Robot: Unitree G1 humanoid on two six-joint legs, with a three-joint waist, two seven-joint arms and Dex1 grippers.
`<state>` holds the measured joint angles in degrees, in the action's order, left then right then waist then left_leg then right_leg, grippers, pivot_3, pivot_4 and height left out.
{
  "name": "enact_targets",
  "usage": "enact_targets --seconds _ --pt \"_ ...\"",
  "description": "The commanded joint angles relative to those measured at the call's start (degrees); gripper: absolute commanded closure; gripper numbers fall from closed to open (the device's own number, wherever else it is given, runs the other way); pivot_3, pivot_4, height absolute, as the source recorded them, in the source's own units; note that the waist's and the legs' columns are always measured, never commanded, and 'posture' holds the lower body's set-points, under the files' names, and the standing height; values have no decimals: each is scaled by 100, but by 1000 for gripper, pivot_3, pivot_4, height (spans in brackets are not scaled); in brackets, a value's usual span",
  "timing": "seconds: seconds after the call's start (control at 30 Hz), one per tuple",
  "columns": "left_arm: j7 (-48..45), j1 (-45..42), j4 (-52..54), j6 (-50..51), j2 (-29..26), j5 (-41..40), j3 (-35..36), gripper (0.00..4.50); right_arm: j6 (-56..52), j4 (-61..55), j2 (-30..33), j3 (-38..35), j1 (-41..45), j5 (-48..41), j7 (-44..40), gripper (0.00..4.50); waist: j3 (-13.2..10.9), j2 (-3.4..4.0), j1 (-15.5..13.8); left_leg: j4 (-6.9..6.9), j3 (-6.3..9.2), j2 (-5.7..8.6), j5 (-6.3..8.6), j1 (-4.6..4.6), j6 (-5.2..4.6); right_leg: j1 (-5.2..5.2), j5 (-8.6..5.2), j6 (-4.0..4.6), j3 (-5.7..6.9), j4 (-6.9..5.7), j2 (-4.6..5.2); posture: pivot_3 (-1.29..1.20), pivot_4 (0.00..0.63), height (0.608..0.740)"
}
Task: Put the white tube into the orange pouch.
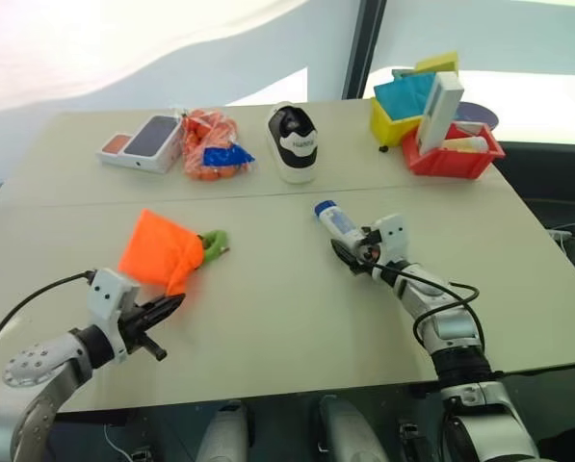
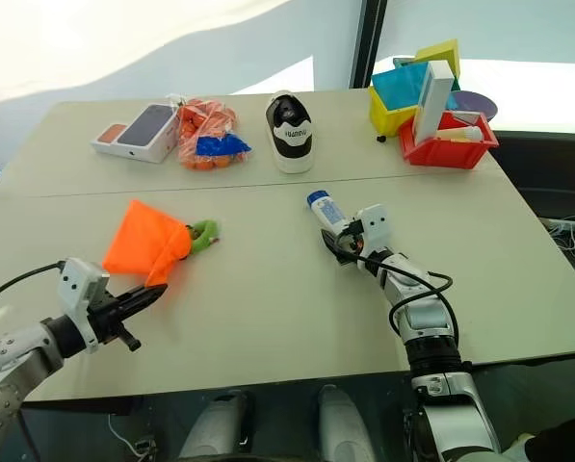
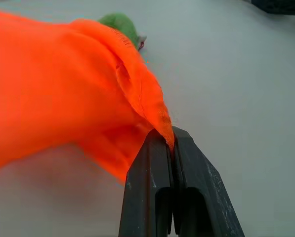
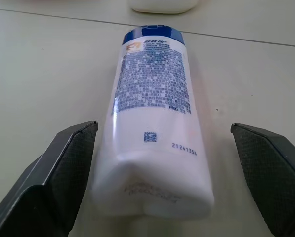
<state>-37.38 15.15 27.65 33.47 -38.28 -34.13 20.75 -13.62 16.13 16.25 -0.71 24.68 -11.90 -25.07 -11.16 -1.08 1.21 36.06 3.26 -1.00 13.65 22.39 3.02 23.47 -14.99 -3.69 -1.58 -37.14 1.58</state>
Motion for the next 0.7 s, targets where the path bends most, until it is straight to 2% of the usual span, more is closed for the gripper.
enact_targets --seconds 0.03,0.13,0.23,0.27,0.47,0.53,0.7 --pt "152 1 -278 -574 96 477 139 4463 212 -73 -71 -62 67 21 2 0 0 0 -10 2 1 0 0 0 0 -1 0 0 0 0 0 0 150 740" --pt "176 25 -354 -695 242 562 16 4500 305 -114 -101 -71 37 44 -10 802 0 0 -6 2 -1 1 0 0 0 -1 0 0 -1 1 1 0 150 740" --pt "165 2 -347 -710 427 504 -31 4500 354 -218 -99 -13 -39 117 -5 2308 0 0 -7 1 -2 1 0 1 0 -1 0 0 -2 2 3 0 150 740" --pt "176 -30 -359 -709 474 514 -63 4500 367 -262 -96 20 -68 152 -1 2673 0 0 -7 1 -2 1 0 1 0 -1 0 -1 -2 1 3 0 150 740" --pt "197 -179 -392 -674 621 474 -94 4500 394 -519 -117 88 -188 235 -29 2673 1 -1 -8 1 0 1 0 1 0 -1 1 0 -2 -1 2 0 150 740" --pt "194 -218 -407 -675 630 492 -99 4500 438 -780 -56 240 -276 233 -266 2673 0 0 -8 1 0 1 0 1 0 -1 1 0 -1 -1 2 0 150 740" --pt "224 -349 -447 -672 664 487 -116 4500 -181 -2457 380 1321 -797 -343 -1935 2673 0 1 5 -5 1 -1 0 1 0 2 -1 -5 -1 0 1 0 150 740"
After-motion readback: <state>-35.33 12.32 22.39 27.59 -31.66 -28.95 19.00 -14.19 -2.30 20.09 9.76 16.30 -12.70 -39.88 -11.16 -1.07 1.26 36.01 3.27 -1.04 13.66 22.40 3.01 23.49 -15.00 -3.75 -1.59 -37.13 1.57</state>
